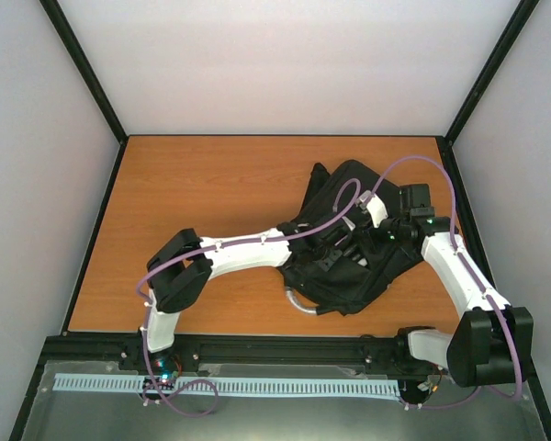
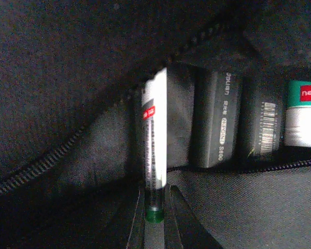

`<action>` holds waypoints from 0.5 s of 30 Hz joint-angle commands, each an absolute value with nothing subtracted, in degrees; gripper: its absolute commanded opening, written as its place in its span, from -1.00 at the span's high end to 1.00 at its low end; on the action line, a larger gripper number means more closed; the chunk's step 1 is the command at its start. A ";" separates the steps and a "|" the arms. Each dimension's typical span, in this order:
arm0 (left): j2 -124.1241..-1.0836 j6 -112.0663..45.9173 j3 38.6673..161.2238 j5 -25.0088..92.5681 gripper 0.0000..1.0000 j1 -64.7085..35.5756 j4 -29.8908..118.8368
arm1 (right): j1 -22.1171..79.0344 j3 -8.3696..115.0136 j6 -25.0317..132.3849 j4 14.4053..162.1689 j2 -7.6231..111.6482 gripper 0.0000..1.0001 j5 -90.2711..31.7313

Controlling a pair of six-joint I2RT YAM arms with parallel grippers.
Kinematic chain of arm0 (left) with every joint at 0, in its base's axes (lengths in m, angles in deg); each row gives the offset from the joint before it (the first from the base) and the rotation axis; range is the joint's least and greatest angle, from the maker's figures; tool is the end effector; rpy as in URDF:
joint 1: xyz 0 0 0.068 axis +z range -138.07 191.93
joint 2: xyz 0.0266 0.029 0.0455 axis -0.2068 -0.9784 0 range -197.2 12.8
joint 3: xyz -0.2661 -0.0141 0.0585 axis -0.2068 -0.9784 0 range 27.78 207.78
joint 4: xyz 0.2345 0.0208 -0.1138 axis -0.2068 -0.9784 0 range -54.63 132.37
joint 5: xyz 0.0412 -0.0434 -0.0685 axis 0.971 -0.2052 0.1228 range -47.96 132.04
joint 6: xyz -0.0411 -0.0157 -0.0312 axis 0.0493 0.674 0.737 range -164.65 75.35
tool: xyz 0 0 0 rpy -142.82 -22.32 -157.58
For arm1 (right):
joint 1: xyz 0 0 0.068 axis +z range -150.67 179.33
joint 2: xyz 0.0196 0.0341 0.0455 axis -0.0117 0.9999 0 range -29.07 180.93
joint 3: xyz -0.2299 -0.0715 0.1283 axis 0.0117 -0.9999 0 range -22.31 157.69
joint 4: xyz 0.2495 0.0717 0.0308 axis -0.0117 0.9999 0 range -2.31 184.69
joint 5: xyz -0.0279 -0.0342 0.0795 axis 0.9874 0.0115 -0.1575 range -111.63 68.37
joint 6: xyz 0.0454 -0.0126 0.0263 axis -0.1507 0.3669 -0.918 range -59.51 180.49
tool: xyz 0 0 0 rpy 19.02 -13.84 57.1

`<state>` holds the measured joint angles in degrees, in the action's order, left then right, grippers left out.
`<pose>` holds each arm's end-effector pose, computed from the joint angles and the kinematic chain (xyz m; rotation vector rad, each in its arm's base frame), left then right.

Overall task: Pack the student bag
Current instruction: Place the stationery in the student bag.

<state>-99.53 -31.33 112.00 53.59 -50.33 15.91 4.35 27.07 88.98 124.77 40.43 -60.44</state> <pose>0.2054 -0.3754 0.2064 0.9690 2.3258 -0.2919 0.2305 0.0426 0.2473 -0.9191 2.2001 0.6758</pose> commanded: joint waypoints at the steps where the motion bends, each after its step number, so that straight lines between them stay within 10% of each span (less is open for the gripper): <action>1: -102.26 -30.39 116.87 53.43 0.99 -50.65 23.88 | 4.43 27.79 89.44 123.46 40.20 0.94 -62.67; 15: -103.46 -23.91 117.55 41.33 0.98 -50.67 29.55 | 4.25 28.70 88.71 123.58 38.32 0.94 -60.78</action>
<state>-103.88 -26.79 114.49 44.57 -50.15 21.92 2.77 27.18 88.89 122.54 40.49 -56.17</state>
